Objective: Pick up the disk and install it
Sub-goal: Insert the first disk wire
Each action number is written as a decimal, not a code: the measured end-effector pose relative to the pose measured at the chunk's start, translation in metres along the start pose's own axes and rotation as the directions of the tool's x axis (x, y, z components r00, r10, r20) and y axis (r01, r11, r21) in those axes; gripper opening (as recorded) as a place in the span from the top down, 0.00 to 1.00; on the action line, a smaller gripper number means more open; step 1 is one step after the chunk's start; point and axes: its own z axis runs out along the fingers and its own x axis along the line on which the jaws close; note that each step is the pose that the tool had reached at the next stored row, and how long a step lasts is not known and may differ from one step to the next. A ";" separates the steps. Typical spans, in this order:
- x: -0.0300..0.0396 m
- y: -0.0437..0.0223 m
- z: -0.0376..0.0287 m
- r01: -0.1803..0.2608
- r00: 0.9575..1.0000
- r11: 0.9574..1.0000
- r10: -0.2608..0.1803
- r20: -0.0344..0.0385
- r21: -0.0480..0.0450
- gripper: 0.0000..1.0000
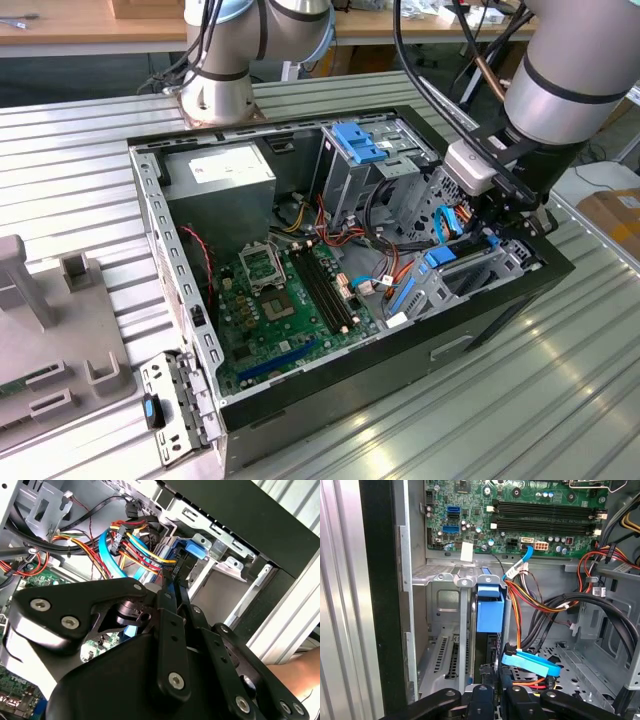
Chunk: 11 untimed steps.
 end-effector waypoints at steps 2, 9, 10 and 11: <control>0.0000 0.0010 0.0014 0.000 1.000 1.000 0.000 0.000 0.000 0.84; 0.0001 0.0017 0.0039 0.000 1.000 1.000 0.000 0.000 0.000 0.84; 0.0001 0.0019 0.0050 0.000 1.000 1.000 0.000 0.000 0.000 0.84; 0.0002 0.0022 0.0058 0.000 1.000 1.000 0.000 0.000 0.000 0.84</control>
